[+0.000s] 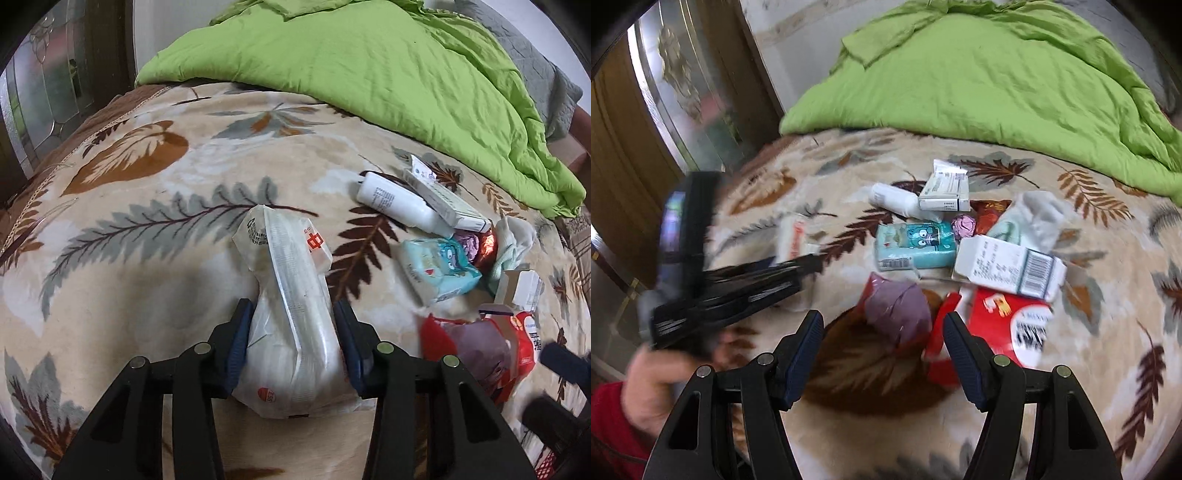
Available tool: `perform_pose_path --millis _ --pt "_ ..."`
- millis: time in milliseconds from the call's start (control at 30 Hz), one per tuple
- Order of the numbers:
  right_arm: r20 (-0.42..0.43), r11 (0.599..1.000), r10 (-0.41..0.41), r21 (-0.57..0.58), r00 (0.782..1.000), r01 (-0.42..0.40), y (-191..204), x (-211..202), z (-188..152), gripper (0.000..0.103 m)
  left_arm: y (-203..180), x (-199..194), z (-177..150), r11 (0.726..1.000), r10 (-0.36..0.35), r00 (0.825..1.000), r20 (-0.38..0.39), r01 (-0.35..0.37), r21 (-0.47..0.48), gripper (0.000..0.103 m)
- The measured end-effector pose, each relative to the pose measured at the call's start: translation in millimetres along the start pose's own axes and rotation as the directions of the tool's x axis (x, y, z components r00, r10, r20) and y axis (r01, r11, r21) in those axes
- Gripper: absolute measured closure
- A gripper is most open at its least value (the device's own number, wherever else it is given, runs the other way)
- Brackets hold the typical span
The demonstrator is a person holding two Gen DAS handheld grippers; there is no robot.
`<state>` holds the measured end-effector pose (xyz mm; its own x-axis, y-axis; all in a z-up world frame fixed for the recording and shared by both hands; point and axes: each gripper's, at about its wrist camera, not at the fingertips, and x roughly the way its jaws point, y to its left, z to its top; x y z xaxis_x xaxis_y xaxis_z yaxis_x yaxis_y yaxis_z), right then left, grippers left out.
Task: Collect trash
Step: 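Grasp the white tissue packet with the left tool while the right tool grasps the purple wrapper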
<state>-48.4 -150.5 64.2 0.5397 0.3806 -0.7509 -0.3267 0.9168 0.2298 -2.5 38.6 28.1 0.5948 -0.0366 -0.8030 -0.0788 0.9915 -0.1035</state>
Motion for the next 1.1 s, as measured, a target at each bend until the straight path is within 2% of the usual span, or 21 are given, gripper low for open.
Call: perform_pose_path --millis 133,233,267,400,600,767,900,1000,1100 --pt "-0.028 0.998 -0.028 -0.048 0.999 0.027 5 28 5 0.033 3 3 0 1.000 -0.023 1.000 -0.010 0.023 0.014 0.057" --pt "-0.047 0.990 -0.093 -0.112 0.995 0.087 13 42 1 0.046 2 5 -1 0.999 -0.029 1.000 -0.012 0.029 0.025 0.056" --pt "-0.046 0.986 -0.115 -0.131 0.992 0.108 14 45 0 0.054 1 6 -2 0.999 -0.025 1.000 -0.012 0.025 0.034 0.056" --pt "-0.018 0.983 -0.121 -0.143 0.992 0.117 11 39 -2 0.066 0 7 -2 0.999 -0.020 1.000 -0.013 0.021 0.040 0.055" --pt "0.109 0.997 -0.053 -0.058 0.993 0.060 8 -4 -5 0.067 -5 9 -4 0.999 -0.003 1.000 -0.011 0.004 0.049 0.052" --pt "0.231 0.999 -0.036 0.015 0.972 0.033 6 -46 -14 0.067 -13 11 -6 0.996 0.022 1.000 -0.010 -0.021 0.087 0.047" --pt "0.258 0.996 -0.029 0.084 0.966 0.007 0 -63 -24 0.067 -13 8 -7 0.997 0.035 0.999 0.004 -0.035 0.074 0.049" --pt "0.276 0.994 -0.049 0.106 0.960 0.020 -3 -70 -28 0.067 -14 3 -9 0.996 0.044 0.999 0.020 -0.045 0.072 0.052" --pt "0.286 0.991 -0.074 0.125 0.955 0.040 -7 -74 -32 0.067 -14 -5 -11 0.998 0.022 0.999 0.043 -0.025 0.065 0.055"
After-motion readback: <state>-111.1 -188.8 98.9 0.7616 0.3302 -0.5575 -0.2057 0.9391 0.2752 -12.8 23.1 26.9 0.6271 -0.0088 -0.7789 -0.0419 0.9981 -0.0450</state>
